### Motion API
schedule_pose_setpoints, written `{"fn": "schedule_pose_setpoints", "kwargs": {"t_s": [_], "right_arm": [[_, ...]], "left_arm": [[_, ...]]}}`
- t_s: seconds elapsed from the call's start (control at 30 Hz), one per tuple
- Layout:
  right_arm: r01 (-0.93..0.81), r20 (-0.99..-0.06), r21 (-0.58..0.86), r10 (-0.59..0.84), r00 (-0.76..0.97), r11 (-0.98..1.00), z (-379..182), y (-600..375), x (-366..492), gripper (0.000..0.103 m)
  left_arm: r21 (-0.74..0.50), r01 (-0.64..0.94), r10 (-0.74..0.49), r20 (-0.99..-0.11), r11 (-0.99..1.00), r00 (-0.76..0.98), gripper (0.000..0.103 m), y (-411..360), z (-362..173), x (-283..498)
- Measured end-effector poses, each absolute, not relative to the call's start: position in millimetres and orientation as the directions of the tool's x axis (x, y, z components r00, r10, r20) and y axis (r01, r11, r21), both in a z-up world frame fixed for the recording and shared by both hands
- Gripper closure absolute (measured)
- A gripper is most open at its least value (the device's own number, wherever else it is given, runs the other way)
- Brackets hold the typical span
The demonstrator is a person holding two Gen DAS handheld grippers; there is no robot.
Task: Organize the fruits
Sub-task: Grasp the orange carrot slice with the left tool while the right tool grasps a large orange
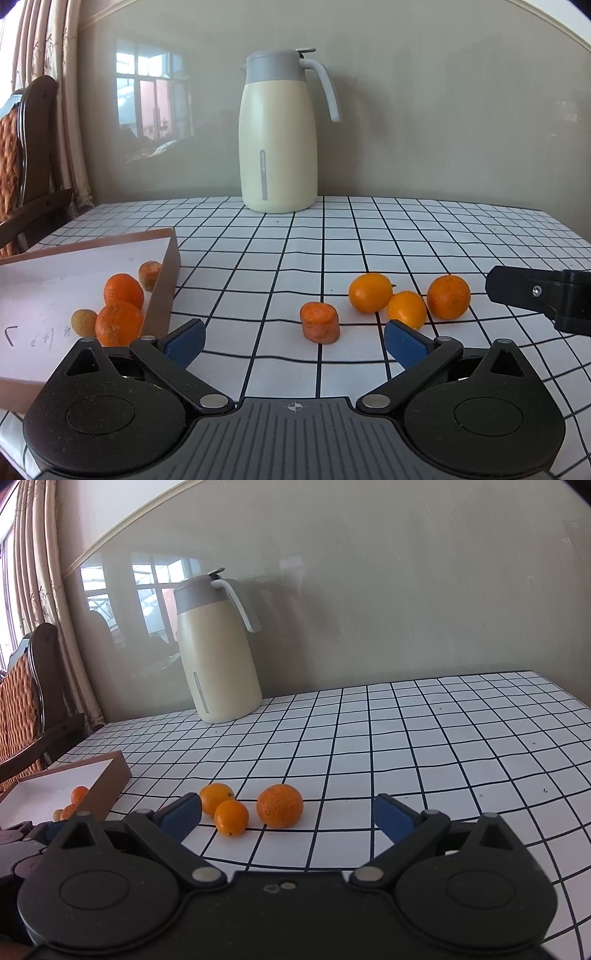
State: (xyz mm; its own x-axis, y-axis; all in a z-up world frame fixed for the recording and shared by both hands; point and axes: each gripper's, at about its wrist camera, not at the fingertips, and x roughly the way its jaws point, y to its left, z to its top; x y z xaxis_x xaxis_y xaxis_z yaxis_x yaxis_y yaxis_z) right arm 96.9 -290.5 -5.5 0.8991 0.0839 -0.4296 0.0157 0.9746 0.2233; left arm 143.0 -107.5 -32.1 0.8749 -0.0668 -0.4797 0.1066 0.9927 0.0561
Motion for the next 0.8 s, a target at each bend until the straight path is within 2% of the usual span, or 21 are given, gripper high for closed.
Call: {"fn": "schedule_pose_setpoints", "kwargs": {"t_s": [0.03, 0.1, 0.27, 0.37, 0.43, 0.53, 0.6, 0.67, 0.8], "right_arm": [[0.017, -0.431, 0.224, 0.083, 0.899, 0.974, -6, -291, 98, 0.01], [0.022, -0.433, 0.228, 0.081, 0.898, 0.973, -6, -291, 100, 0.01], [0.031, -0.441, 0.235, 0.078, 0.894, 0.972, -9, -291, 106, 0.012], [0.036, -0.446, 0.234, 0.075, 0.892, 0.971, -10, -291, 110, 0.012], [0.039, -0.449, 0.238, 0.075, 0.89, 0.97, -11, -291, 112, 0.013], [0.041, -0.454, 0.238, 0.074, 0.888, 0.97, -12, -291, 116, 0.013], [0.042, -0.459, 0.238, 0.074, 0.885, 0.97, -13, -290, 119, 0.014], [0.042, -0.467, 0.238, 0.076, 0.881, 0.97, -14, -289, 122, 0.017], [0.04, -0.493, 0.234, 0.083, 0.866, 0.972, -17, -287, 132, 0.026]], "left_arm": [[0.055, 0.107, -0.068, -0.483, 0.993, 0.873, 0.012, -108, -32, 145], [0.037, 0.119, -0.084, -0.507, 0.992, 0.858, 0.021, -108, -34, 152], [0.008, 0.115, -0.093, -0.532, 0.993, 0.841, 0.026, -109, -39, 164], [0.014, 0.132, -0.104, -0.536, 0.991, 0.838, 0.033, -114, -41, 170], [0.022, 0.137, -0.103, -0.542, 0.99, 0.834, 0.051, -118, -43, 176], [0.011, 0.149, -0.117, -0.562, 0.989, 0.819, 0.067, -121, -45, 184], [0.008, 0.149, -0.12, -0.56, 0.989, 0.82, 0.067, -122, -45, 188], [0.005, 0.154, -0.124, -0.568, 0.988, 0.813, 0.074, -123, -46, 191], [0.018, 0.162, -0.123, -0.571, 0.987, 0.812, 0.075, -124, -46, 191]]}}
